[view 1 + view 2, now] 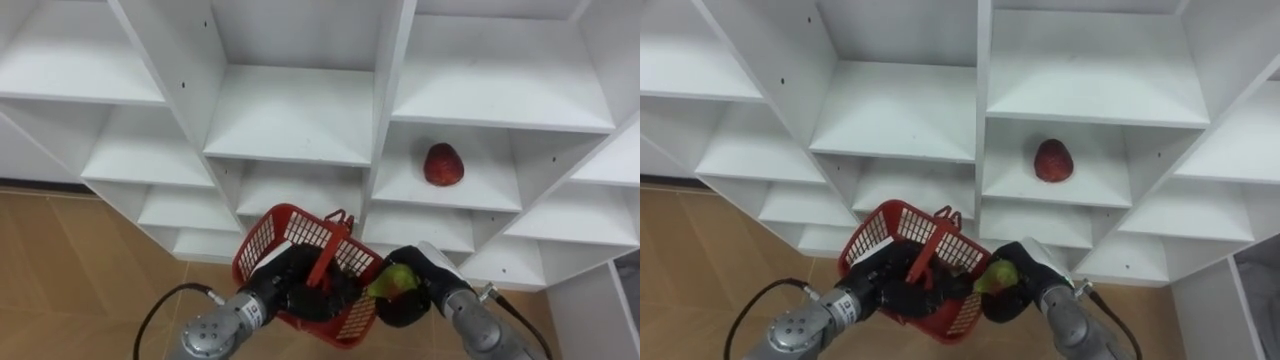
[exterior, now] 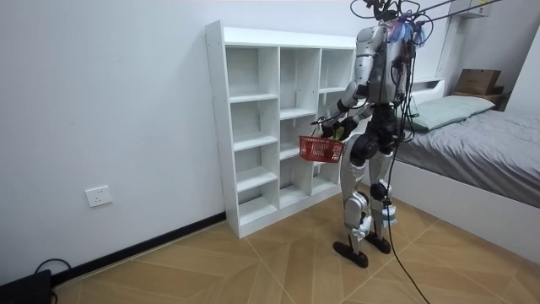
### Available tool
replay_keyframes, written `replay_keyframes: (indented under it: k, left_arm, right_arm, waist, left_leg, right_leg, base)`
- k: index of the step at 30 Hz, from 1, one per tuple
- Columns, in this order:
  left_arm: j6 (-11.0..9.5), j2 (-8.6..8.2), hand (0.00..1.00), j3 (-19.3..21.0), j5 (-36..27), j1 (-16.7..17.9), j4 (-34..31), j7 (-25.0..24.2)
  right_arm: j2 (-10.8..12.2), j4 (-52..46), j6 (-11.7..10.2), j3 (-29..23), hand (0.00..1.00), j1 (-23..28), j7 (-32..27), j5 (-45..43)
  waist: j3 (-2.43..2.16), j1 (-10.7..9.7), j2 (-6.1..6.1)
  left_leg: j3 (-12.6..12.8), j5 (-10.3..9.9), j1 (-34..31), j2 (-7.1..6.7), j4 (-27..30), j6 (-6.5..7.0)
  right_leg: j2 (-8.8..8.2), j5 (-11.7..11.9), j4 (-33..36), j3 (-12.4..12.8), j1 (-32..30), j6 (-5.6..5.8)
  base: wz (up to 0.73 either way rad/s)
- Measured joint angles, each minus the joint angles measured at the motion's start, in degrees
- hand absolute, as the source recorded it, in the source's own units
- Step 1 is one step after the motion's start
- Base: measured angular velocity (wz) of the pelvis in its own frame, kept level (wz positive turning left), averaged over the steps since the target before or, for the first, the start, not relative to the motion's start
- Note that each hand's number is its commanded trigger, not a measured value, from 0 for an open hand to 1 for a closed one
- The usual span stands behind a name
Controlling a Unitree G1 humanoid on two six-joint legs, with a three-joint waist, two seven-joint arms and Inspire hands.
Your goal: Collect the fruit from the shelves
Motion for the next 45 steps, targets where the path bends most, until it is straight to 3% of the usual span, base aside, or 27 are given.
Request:
replay_keyframes:
  k: [9,13,19,21,22,23,45]
  left_arm:
    - [0.66,0.53,1.00,-1.24,-0.77,0.26,0.46,-2.46]
    - [1.18,0.53,1.00,-1.28,-0.77,0.26,0.46,-3.01]
    - [1.34,0.51,1.00,-1.30,-0.76,0.26,0.46,-3.32]
    - [1.34,0.50,1.00,-1.32,-0.76,0.26,0.46,-3.34]
    - [1.34,0.50,1.00,-1.35,-0.76,0.26,0.46,-3.34]
    - [1.34,0.48,1.00,-1.36,-0.76,0.26,0.46,-3.33]
    - [1.36,0.05,1.00,-1.40,-0.58,0.10,0.37,-3.22]
  right_arm:
    - [0.36,0.84,0.99,0.56,1.00,-1.24,-0.01,0.01]
    - [0.38,0.85,1.31,0.56,1.00,-2.23,-0.18,0.01]
    - [0.35,0.85,1.32,0.73,1.00,-2.33,-0.38,0.01]
    - [0.34,0.93,1.32,1.17,0.51,-2.38,-0.40,0.00]
    - [0.31,1.05,1.32,1.62,0.09,-2.39,-0.38,0.00]
    - [0.32,1.19,1.32,1.88,0.00,-2.39,-0.28,0.00]
    - [1.87,1.32,0.89,3.20,0.00,-2.38,1.33,0.01]
  waist:
    - [0.22,0.09,0.07]
    - [0.54,0.08,0.54]
    - [0.55,0.09,0.60]
    - [0.53,0.12,0.63]
    - [0.51,0.12,0.66]
    - [0.50,0.13,0.71]
    - [0.34,0.08,1.04]
  left_leg:
    - [0.00,0.00,-0.21,0.02,-0.01,0.00]
    - [-0.02,-0.01,-0.28,0.02,-0.05,0.00]
    - [-0.03,-0.01,-0.43,0.04,-0.08,-0.01]
    - [-0.04,-0.01,-0.42,0.04,-0.09,-0.01]
    - [-0.04,-0.01,-0.41,0.04,-0.09,-0.01]
    - [-0.04,-0.01,-0.41,0.04,-0.09,-0.01]
    - [-0.17,-0.01,-0.30,0.03,-0.09,-0.01]
  right_leg:
    - [0.03,0.00,-0.04,0.01,-0.10,0.00]
    - [0.05,0.00,-0.04,-0.01,-0.17,0.00]
    - [0.07,0.00,-0.06,0.05,-0.35,0.00]
    - [0.10,0.00,-0.06,0.08,-0.35,0.00]
    - [0.10,0.00,-0.06,0.08,-0.35,0.00]
    - [0.11,0.00,-0.06,0.08,-0.35,0.00]
    - [0.10,0.00,-0.04,0.05,-0.27,-0.01]
  base:
    - [0.00]
    - [0.00]
    - [0.00]
    - [0.00]
    - [0.00]
    - [0.00]
    - [0.00]
